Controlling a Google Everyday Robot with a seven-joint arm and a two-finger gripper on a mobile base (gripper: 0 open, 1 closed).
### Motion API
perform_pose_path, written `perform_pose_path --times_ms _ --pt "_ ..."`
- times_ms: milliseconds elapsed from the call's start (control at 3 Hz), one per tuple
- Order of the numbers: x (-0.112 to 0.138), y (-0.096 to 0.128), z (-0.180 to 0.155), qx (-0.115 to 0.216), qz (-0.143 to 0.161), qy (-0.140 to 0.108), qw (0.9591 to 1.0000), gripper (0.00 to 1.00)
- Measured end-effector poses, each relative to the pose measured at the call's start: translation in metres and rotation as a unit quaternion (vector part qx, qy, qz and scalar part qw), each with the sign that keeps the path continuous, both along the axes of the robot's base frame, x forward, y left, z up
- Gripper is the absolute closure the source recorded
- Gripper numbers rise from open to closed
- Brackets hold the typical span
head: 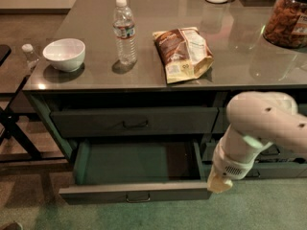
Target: Close middle drawer
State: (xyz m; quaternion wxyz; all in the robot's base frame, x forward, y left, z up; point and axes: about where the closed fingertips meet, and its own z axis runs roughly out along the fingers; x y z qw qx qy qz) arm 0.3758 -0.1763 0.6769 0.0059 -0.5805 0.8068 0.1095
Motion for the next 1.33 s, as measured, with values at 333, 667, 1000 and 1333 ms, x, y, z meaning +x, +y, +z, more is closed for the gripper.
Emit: perform_pose_path --times_ms 333,667,1000,1333 --pt "-0.005 0.011 -0.054 0.010 -0.003 0.042 0.9991 1.00" --pt "-0.006 0.011 -0.059 0.013 -0.004 0.048 0.9988 1.00" --pt "-0.011 0.013 -0.082 0.022 -0.011 0.070 0.9973 1.00" --pt "-0.016 0.023 -0.142 0.037 -0.032 0.108 0.9929 1.00"
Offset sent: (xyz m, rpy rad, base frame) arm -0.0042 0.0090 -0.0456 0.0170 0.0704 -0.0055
